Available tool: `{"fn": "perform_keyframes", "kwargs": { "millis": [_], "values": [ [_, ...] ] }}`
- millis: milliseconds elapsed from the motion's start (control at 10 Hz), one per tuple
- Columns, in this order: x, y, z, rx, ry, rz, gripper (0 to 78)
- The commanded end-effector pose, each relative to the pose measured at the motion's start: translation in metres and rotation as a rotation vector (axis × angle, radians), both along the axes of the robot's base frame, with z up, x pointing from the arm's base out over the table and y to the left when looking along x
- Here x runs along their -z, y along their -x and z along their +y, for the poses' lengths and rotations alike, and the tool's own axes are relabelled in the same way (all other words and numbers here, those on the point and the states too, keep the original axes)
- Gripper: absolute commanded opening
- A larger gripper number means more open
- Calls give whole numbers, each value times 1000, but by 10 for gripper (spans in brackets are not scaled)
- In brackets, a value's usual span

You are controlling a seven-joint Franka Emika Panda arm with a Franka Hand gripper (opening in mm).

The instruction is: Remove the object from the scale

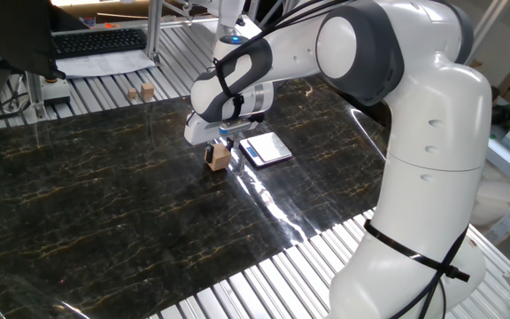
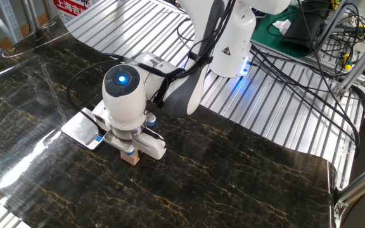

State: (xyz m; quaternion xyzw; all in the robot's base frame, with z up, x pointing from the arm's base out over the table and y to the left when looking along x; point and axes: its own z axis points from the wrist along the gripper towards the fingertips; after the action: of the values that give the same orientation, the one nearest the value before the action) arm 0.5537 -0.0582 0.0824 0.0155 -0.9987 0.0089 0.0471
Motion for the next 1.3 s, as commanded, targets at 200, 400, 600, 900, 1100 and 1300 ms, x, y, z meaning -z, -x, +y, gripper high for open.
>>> {"fn": "perform_keyframes", "kwargs": {
  "millis": [200, 400, 600, 900, 1100, 1300],
  "values": [
    [-2, -1, 0, -1, 0, -4, 774],
    [-2, -1, 0, -1, 0, -4, 774],
    [-2, -1, 0, -1, 0, -4, 774],
    [-3, -1, 0, -39, 1, 1, 774],
    [-3, -2, 0, -45, 0, 0, 774],
    [-3, -2, 0, -44, 0, -2, 774]
  ]
}}
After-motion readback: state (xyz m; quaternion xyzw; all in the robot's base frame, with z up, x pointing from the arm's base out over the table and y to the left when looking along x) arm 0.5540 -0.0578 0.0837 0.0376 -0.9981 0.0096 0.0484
